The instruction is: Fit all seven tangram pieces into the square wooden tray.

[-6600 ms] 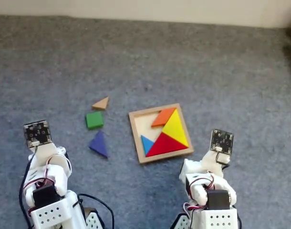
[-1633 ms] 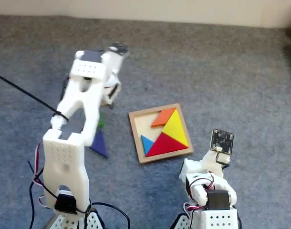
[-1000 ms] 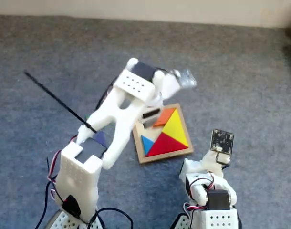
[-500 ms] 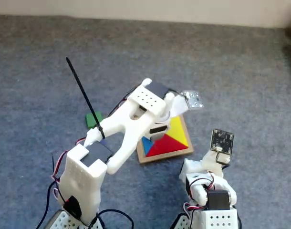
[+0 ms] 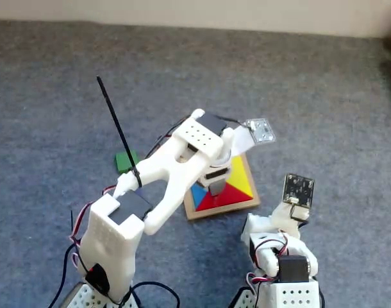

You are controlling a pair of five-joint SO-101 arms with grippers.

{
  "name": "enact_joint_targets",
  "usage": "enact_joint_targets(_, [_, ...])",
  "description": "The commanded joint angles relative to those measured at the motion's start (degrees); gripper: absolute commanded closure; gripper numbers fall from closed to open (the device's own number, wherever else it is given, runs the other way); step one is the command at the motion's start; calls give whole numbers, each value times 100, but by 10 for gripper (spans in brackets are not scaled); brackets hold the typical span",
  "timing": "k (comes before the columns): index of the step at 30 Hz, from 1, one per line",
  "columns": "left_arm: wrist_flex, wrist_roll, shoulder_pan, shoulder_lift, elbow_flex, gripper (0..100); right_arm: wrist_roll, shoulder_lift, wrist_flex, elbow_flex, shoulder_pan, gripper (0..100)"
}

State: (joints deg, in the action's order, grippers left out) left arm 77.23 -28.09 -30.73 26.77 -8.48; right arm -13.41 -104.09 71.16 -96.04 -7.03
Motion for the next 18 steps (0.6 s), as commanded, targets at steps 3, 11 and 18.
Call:
enact_joint_targets(3, [44,79,453,-681,-119,755,26,-101,31,-734,75,992])
enact_joint_targets(11, [237,79,884,-796,-110,755,26,-101,31,-734,75,992])
enact_joint_targets(18, [-352,431,1015,22,-154,755,26,-101,31,-734,75,992])
